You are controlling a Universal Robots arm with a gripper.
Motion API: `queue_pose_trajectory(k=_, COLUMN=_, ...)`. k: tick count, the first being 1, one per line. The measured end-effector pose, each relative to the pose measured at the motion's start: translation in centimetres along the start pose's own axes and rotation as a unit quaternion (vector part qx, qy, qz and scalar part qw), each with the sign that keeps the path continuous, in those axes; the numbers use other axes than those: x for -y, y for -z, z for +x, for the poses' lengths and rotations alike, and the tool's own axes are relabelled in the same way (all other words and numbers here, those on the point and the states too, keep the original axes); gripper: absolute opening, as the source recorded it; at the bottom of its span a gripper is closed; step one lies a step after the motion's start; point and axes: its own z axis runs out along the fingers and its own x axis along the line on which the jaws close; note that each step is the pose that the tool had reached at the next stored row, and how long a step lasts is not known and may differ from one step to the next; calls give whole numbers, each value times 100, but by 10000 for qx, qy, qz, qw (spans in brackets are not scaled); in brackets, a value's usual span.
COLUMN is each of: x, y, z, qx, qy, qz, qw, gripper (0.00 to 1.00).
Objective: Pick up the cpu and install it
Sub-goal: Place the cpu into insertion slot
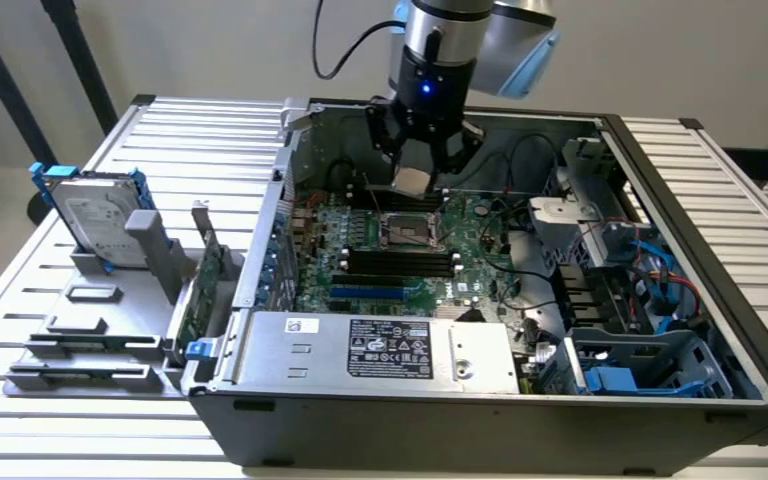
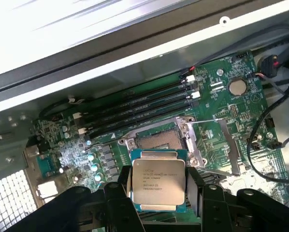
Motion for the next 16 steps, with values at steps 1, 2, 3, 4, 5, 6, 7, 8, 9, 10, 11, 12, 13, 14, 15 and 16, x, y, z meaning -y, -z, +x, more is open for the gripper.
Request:
queue_pose_trajectory(k=1, x=0, y=-7, z=-1, qx=0, qy=-97, qz=-6, qw=10000, gripper=55)
queue_pose_trajectory(k=2, x=0, y=-13, z=-1, qx=1, qy=-187, qz=-12, qw=9998, gripper=55)
queue_pose_trajectory(k=3, x=0, y=-19, z=-2, qx=2, qy=-276, qz=-18, qw=9996, gripper=55)
queue_pose_trajectory(k=4, x=1, y=-26, z=-2, qx=3, qy=-366, qz=-24, qw=9993, gripper=55)
queue_pose_trajectory(k=5, x=1, y=-33, z=-3, qx=5, qy=-456, qz=-30, qw=9990, gripper=55)
queue_pose_trajectory(k=6, x=1, y=-40, z=-3, qx=6, qy=-545, qz=-37, qw=9985, gripper=55)
queue_pose_trajectory(k=7, x=1, y=-48, z=-4, qx=8, qy=-640, qz=-43, qw=9979, gripper=55)
queue_pose_trajectory(k=8, x=1, y=-55, z=-4, qx=10, qy=-730, qz=-49, qw=9973, gripper=55)
queue_pose_trajectory(k=9, x=2, y=-63, z=-5, qx=13, qy=-822, qz=-56, qw=9966, gripper=55)
queue_pose_trajectory(k=10, x=2, y=-71, z=-5, qx=15, qy=-912, qz=-62, qw=9958, gripper=55)
queue_pose_trajectory(k=11, x=2, y=-79, z=-6, qx=18, qy=-1000, qz=-69, qw=9950, gripper=55)
queue_pose_trajectory(k=12, x=2, y=-88, z=-6, qx=20, qy=-1090, qz=-75, qw=9940, gripper=55)
queue_pose_trajectory(k=13, x=3, y=-97, z=-7, qx=23, qy=-1181, qz=-82, qw=9930, gripper=55)
queue_pose_trajectory(k=14, x=3, y=-106, z=-8, qx=26, qy=-1271, qz=-89, qw=9919, gripper=55)
queue_pose_trajectory(k=15, x=3, y=-115, z=-8, qx=28, qy=-1359, qz=-95, qw=9907, gripper=55)
queue_pose_trajectory(k=16, x=3, y=-124, z=-9, qx=31, qy=-1448, qz=-102, qw=9894, gripper=55)
